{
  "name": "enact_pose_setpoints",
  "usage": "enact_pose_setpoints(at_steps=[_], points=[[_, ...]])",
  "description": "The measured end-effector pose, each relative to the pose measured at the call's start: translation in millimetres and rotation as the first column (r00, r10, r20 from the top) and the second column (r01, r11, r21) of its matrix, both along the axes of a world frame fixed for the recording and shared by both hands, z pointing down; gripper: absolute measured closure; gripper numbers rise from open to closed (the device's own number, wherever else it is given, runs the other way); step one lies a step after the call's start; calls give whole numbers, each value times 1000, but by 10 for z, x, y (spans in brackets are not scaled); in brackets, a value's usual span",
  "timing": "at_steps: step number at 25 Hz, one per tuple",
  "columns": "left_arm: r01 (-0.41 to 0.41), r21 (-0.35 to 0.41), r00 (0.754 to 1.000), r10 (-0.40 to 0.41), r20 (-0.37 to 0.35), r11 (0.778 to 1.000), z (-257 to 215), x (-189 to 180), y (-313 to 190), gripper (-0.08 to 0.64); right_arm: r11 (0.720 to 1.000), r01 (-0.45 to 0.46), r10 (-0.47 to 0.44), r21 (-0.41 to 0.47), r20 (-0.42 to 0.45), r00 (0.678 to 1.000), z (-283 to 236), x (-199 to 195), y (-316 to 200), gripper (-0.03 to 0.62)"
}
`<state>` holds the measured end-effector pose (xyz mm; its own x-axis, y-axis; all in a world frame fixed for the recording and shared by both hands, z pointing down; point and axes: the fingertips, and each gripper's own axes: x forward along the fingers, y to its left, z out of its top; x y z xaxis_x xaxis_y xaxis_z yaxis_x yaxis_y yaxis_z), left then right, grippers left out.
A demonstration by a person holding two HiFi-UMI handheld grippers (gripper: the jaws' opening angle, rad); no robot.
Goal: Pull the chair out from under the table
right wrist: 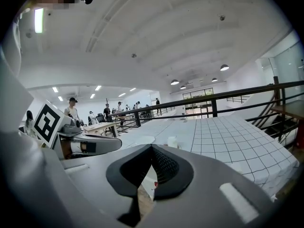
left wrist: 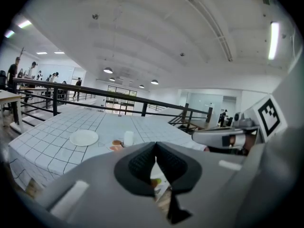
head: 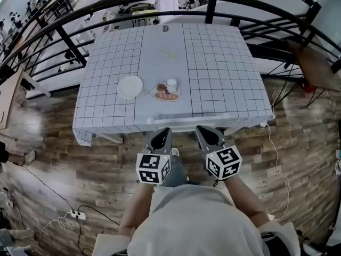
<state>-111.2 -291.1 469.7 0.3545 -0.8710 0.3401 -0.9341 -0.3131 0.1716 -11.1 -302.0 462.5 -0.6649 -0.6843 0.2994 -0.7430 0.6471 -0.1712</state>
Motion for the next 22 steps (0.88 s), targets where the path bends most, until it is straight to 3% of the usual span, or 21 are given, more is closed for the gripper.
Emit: enact_pose_setpoints(at_steps=[8,22], points=[[-36,-3,999,36,27,999,69,29,-213,551,1000,31,-31,6,-63,998,98,57,-163,594],[-132,-113,986,143,92,985,371,45,-657,551,995,77,-86,-65,-145,986,347,76,-604,594]])
